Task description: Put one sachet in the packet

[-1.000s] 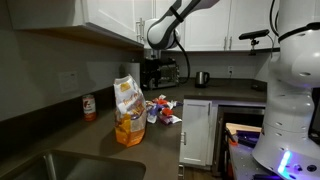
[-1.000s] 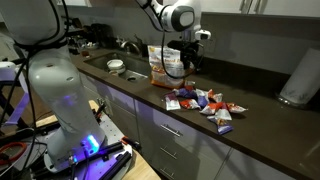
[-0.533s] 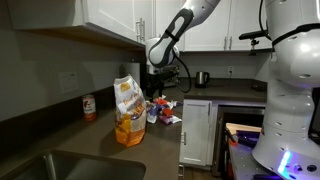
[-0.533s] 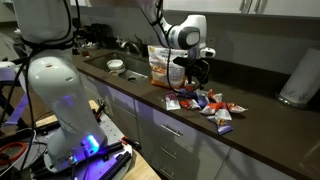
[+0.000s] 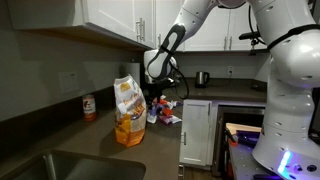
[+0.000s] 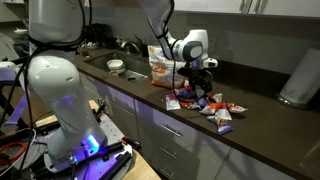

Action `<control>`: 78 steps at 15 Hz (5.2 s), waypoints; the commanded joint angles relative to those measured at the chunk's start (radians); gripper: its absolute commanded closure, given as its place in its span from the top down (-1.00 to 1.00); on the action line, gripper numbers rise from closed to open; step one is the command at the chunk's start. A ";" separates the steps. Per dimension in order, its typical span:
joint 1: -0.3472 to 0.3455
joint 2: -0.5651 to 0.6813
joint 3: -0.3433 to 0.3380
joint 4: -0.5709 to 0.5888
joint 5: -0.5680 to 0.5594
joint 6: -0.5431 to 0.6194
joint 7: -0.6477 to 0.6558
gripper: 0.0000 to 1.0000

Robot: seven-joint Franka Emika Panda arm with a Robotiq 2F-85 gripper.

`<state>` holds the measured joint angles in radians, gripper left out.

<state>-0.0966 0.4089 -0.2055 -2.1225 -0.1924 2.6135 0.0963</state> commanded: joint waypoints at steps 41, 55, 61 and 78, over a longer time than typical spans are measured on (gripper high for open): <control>0.070 -0.592 0.133 0.093 0.044 -0.751 -0.094 -0.90; 0.158 -0.541 0.196 0.129 0.297 -0.631 -0.346 -0.90; 0.172 -0.484 0.212 0.142 0.402 -0.575 -0.454 -0.90; 0.165 -0.435 0.248 0.208 0.384 -0.604 -0.461 -0.90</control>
<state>0.0726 -0.0504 0.0445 -1.9345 0.1905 2.0324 -0.3531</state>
